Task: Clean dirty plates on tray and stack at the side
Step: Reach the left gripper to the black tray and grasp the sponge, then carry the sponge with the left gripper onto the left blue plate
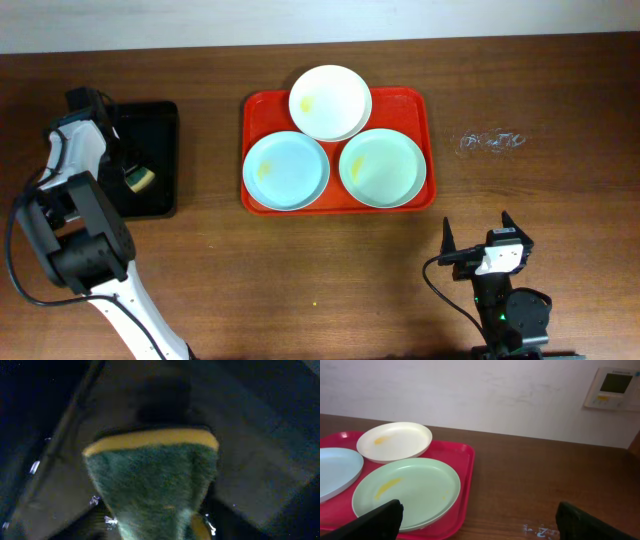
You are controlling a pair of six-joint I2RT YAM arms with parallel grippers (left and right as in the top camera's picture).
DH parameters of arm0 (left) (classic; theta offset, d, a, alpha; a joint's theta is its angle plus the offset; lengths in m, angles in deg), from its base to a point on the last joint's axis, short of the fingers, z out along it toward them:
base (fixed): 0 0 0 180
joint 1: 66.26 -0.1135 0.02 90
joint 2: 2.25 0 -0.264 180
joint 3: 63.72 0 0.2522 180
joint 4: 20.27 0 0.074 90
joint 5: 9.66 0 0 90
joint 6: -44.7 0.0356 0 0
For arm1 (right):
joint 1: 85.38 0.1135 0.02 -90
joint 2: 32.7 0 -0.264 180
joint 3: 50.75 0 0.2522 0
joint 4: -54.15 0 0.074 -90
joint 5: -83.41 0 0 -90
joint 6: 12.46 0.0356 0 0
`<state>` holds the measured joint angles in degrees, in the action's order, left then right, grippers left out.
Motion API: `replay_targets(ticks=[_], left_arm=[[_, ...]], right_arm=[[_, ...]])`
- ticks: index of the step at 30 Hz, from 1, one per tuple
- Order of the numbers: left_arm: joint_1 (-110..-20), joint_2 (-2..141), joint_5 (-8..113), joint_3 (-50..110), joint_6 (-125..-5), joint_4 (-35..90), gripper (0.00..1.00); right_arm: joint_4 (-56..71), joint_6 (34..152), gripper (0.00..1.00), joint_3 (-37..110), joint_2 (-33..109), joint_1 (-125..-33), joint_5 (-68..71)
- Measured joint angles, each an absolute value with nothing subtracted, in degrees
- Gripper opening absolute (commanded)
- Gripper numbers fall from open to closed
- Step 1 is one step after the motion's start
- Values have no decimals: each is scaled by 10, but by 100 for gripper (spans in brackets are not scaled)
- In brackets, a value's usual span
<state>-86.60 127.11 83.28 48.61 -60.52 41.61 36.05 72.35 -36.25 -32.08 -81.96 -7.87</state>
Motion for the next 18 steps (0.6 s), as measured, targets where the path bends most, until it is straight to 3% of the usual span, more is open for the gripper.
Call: replay_targets(ticks=[3,5,18], left_arm=[[-867,1272,835,487,-605,411,22],[-867,1273,836,490,-606,410,0],[-867,1261,822,583,-606,499,0]], right_arm=[[360,723,99,-363,-321,-820,-78],[360,723,99,-363,-321,-820,-78],[360,724,99,-363,-321,-820,-78]])
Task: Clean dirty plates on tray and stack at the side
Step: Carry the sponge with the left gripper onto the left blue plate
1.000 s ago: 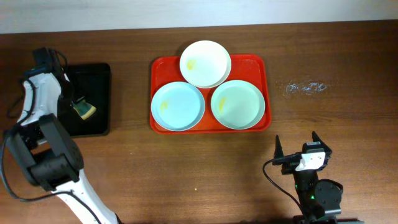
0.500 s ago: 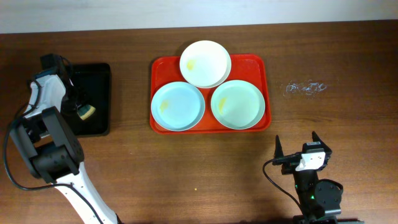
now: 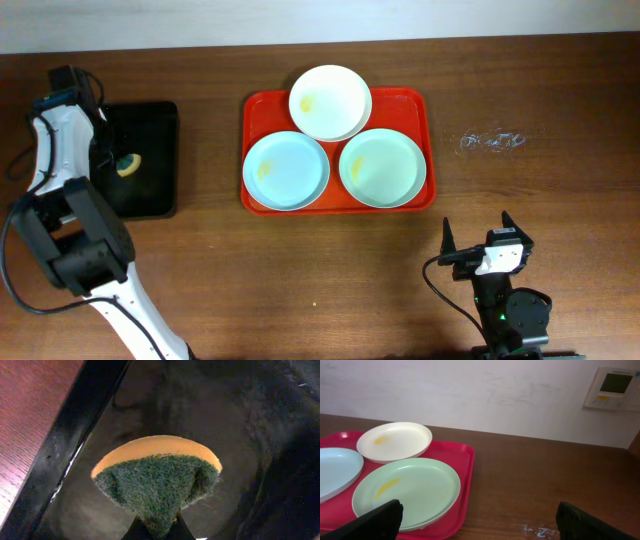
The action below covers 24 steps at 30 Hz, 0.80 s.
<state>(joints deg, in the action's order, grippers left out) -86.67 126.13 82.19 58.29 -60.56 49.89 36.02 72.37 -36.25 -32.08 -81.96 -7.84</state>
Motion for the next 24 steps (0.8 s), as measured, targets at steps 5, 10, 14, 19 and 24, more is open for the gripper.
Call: replay_targets(ticks=[5,10,14,19,24], left_arm=[[-867,1247,810,573,-605,492,0],[-867,1247,808,546,-605,479,0],[-867,1209,793,556,-606,497,0],[-861,1075,676,575,-601,533,0],[-757,1063,605,568,-568,570,0]], right_arm=[[360,723,99,-363,-321,-820,-78],[360,723,99,-363,-321,-820,-78],[360,724,99,-363,-321,-820,-79],[360,723,99,-363,-321,-820,-79],[360,724,99,-363,-321,-820,-78]])
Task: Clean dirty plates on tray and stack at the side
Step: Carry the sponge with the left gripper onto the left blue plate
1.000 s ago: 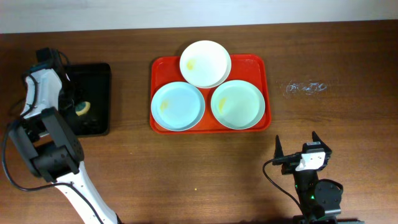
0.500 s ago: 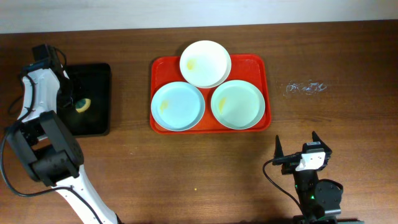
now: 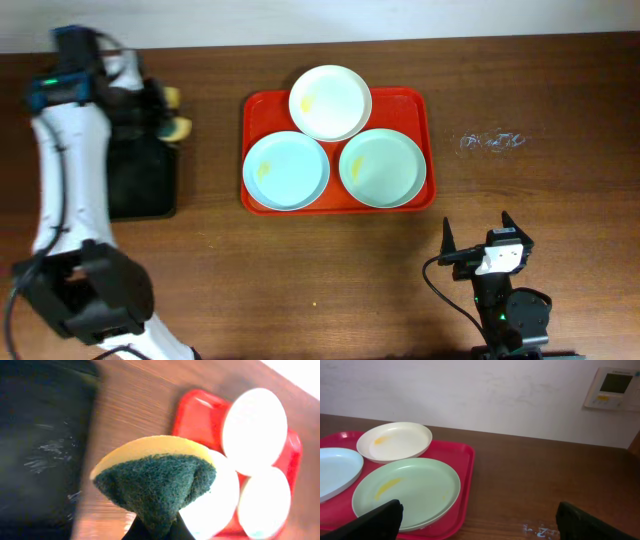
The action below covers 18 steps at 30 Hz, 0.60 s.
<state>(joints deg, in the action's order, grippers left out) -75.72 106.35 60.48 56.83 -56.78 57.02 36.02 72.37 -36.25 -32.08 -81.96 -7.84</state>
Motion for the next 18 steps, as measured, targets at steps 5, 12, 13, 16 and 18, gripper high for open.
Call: replay_targets(ticks=[5,12,13,16,18], left_arm=[[-619,1064,612,508,-558,527,0],[-503,1067,691,328,-619,323,0],[-491,1067,696,301,-630,280,0],[-463,1067,715,241,-644,181,0],[-444,1067,750,219,-664,160,0]], right_arm=[[360,724,99,-363,-321,-820,-79],[360,723,99,-363,-321,-820,-78],[360,723,99,-363,-321,-820,-78],[360,724,99,-363,-321,-820,-79],[360,724,99,-363,-321,-820,-78]])
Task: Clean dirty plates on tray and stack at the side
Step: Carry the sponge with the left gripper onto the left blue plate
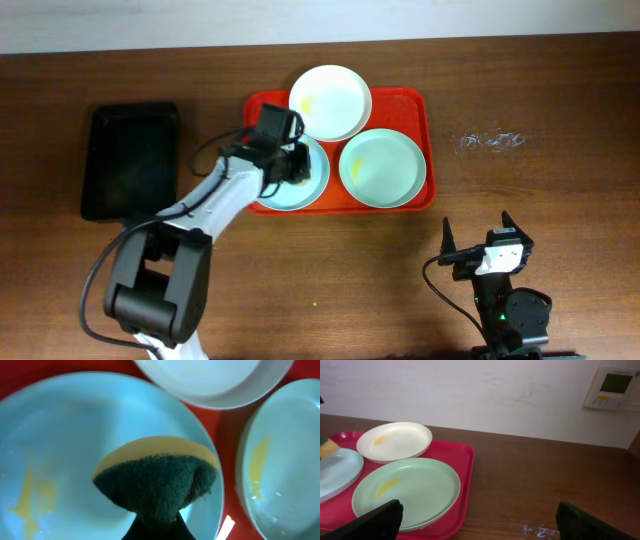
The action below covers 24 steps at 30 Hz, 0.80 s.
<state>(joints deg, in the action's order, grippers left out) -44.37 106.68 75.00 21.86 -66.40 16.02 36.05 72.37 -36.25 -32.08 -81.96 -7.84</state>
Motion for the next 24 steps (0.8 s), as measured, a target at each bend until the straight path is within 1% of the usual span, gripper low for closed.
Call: replay_targets(ticks=[4,10,11,13,14,15,17,18,22,24], left_arm=[[-437,1067,792,214,-686,155,1],[-437,1072,816,213,-689,105,2],[-437,1079,818,213,-689,105,9],[-437,1100,819,213,-690,106,56],[-437,1108,821,213,-692,108,71],[-437,1115,823,212,-691,111,82],[-437,1117,824,212,-689,113,89],[-437,1117,824,213,-691,116,91],[-439,1095,825,213,-689,136,92],[-443,1043,826,213,-689,140,94]], right_arm=[[360,724,99,-363,-321,-820,-78],[360,724,99,-363,-321,-820,-78],[360,723,99,-363,-321,-820,-79],[360,723,99,-363,-321,-820,-79],[360,724,99,-363,-321,-820,-78],[360,723,99,-363,-321,-820,-79],[360,724,99,-363,-321,-820,-78],[360,724,99,-363,-321,-820,-79],[360,724,99,-363,-321,-820,-79],[360,724,99,-363,-321,-820,-78]])
